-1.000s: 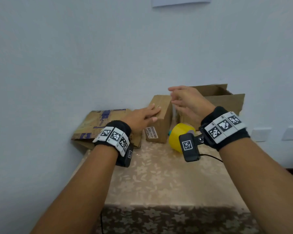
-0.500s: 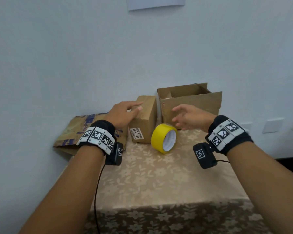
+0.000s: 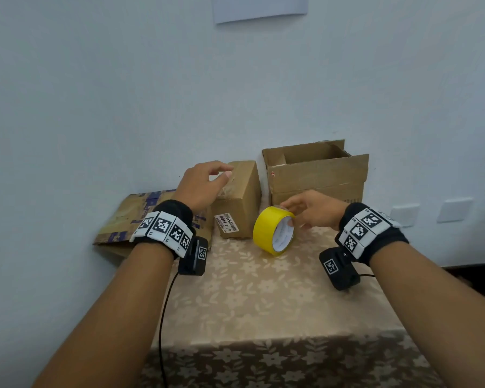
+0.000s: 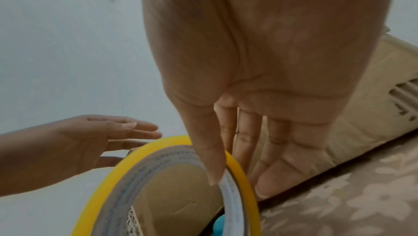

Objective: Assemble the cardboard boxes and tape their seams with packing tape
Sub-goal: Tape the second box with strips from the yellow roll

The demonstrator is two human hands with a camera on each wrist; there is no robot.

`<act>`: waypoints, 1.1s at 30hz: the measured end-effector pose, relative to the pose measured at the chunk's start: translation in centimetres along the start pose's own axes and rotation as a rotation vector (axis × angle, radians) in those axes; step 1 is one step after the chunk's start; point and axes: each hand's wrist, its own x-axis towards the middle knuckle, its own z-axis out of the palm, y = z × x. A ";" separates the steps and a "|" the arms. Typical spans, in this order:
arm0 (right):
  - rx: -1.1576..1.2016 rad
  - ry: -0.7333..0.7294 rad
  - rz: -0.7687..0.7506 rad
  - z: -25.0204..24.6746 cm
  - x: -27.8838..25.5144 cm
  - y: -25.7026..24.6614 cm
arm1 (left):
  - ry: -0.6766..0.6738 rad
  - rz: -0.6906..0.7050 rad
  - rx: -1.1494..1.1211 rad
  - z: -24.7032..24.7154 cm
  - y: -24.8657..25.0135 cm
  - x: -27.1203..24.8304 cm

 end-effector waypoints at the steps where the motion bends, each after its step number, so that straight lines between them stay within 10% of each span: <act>1: -0.012 0.007 -0.004 0.0 0.1 0.0 | -0.003 -0.007 0.009 0.1 -0.1 0.0; 19: -0.053 -0.018 -0.134 -0.6 -0.4 -2.2 | 0.051 0.050 -0.053 -0.8 1.0 -0.1; 33: 0.088 -0.022 -0.245 -1.8 -1.2 -4.2 | -0.382 0.207 -0.012 0.0 3.9 -0.4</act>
